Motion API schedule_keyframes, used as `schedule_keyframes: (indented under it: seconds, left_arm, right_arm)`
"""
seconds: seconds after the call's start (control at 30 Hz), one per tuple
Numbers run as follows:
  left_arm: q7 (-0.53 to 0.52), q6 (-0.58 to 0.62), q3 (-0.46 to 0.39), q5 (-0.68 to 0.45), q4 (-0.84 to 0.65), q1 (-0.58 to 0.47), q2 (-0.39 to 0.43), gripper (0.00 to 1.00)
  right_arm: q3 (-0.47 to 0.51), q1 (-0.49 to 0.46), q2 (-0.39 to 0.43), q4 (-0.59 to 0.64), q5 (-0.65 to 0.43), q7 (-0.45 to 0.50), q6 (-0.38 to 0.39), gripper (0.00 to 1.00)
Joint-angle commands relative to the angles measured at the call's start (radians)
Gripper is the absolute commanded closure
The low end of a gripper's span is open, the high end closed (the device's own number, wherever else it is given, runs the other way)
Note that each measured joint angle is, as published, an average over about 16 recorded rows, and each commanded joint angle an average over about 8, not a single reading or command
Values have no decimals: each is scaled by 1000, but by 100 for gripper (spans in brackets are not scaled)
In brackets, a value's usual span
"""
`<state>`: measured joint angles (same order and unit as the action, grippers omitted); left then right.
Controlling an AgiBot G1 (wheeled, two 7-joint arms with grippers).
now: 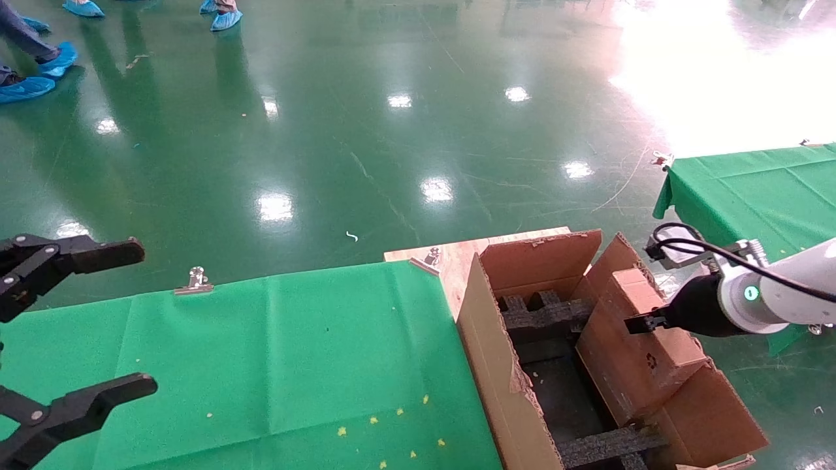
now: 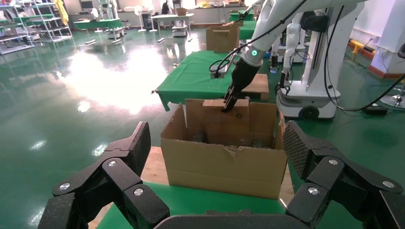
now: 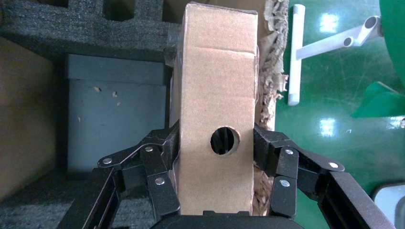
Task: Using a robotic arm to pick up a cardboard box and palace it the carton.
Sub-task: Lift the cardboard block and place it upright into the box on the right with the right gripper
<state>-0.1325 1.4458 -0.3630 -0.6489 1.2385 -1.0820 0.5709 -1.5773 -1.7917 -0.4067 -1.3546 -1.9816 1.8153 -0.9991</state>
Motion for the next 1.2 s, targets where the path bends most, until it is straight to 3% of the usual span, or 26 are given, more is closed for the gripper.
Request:
schedule_keyframes:
  seconds: [0.03, 1.2]
  left_arm:
    - [0, 0, 0, 0, 0, 0, 0, 0]
    - [0, 0, 0, 0, 0, 0, 0, 0]
  right_arm:
    - [-5, 11, -8, 1, -12, 12, 9, 100]
    - [-62, 161, -64, 67, -70, 106, 118, 100]
